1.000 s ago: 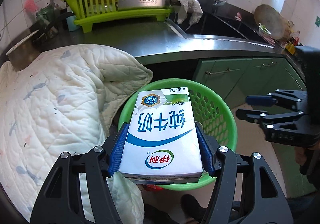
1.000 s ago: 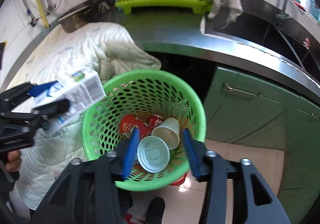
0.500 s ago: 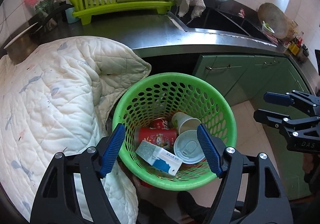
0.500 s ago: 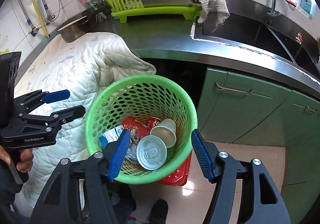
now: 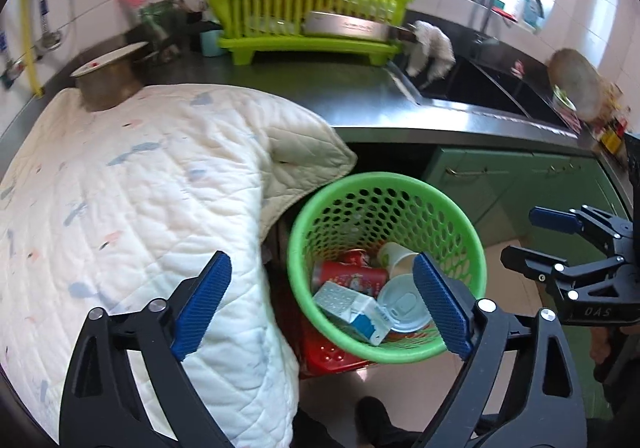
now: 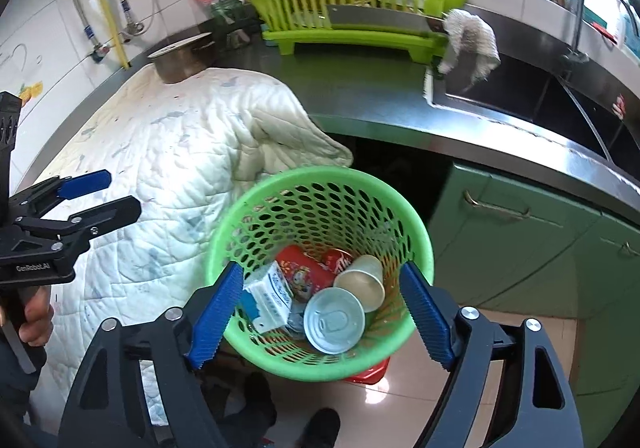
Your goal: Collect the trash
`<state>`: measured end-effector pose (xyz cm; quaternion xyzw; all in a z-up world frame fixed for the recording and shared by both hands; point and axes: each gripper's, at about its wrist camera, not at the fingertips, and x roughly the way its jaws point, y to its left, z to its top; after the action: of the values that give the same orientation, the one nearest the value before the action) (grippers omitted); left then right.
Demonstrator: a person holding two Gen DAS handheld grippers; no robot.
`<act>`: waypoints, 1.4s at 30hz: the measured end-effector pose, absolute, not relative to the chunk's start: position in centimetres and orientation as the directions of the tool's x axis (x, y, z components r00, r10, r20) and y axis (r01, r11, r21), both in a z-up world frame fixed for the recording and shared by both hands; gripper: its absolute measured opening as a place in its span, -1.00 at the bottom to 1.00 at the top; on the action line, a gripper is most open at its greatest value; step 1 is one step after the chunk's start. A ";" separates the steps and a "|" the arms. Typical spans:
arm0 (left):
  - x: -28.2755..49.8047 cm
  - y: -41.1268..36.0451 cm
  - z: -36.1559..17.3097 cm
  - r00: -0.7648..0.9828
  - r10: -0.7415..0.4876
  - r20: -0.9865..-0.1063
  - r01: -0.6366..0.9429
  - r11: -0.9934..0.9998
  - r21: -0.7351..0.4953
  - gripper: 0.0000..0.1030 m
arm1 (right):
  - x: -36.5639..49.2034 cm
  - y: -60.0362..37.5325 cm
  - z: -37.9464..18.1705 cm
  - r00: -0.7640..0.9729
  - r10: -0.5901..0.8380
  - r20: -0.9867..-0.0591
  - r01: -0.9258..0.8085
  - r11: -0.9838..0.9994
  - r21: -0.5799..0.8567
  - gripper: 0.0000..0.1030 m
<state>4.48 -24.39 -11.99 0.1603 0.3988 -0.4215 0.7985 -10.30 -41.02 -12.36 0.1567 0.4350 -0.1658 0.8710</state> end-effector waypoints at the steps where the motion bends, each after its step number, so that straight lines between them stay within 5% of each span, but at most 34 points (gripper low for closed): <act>1: 4.6 -23.7 -11.7 0.340 -0.542 -0.768 0.788 0.610 -0.081 0.83 | -10.0 -40.8 -12.2 0.571 -0.149 -0.807 0.416 0.900 0.128 0.55; 29: 6.1 -7.1 -5.0 0.678 -0.306 -0.668 0.386 0.922 -0.030 0.90 | -2.1 -31.5 -5.0 0.717 0.014 -0.697 0.113 0.984 0.135 0.73; 42: 4.2 -6.0 -3.2 0.711 -0.303 -0.634 0.355 0.934 -0.048 0.90 | -2.5 -31.3 -3.3 0.753 0.034 -0.657 0.097 0.982 0.163 0.75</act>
<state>4.16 -6.04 -3.16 0.0389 0.3355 -0.1780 0.9242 -2.48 -31.27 -3.25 0.0938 0.3507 -0.0170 0.9316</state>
